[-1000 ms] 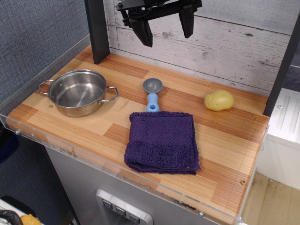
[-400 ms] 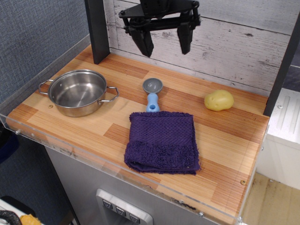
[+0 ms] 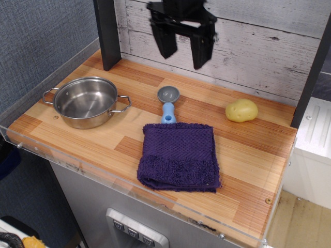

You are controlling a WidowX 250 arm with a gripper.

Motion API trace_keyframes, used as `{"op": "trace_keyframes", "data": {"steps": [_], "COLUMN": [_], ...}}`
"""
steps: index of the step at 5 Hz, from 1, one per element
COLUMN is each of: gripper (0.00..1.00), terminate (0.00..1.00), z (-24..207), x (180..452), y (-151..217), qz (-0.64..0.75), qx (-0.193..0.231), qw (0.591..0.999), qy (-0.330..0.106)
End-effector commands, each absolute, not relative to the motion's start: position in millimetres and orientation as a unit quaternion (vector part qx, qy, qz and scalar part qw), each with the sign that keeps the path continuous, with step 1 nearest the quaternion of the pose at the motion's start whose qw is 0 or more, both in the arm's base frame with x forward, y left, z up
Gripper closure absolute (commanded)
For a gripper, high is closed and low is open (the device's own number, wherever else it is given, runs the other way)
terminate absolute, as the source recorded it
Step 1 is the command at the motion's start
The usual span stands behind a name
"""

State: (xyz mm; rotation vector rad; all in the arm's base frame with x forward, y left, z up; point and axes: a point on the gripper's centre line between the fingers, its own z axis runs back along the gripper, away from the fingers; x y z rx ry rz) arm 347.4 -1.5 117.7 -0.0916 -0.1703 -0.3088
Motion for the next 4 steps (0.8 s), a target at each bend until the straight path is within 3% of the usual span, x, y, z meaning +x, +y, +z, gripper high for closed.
{"op": "trace_keyframes", "data": {"steps": [1, 3, 4], "gripper": [0.00, 0.00, 0.00], "terminate": [0.00, 0.00, 0.00], "z": [114.6, 95.2, 74.4], "x": [369.1, 383.2, 383.3], "y": [-39.7, -64.7, -65.6], "qz": [-0.359, -0.412, -0.405], "qx": [0.025, 0.036, 0.022], "qw": [0.929, 0.907, 0.911], "qy": [-0.080, -0.076, -0.081]}}
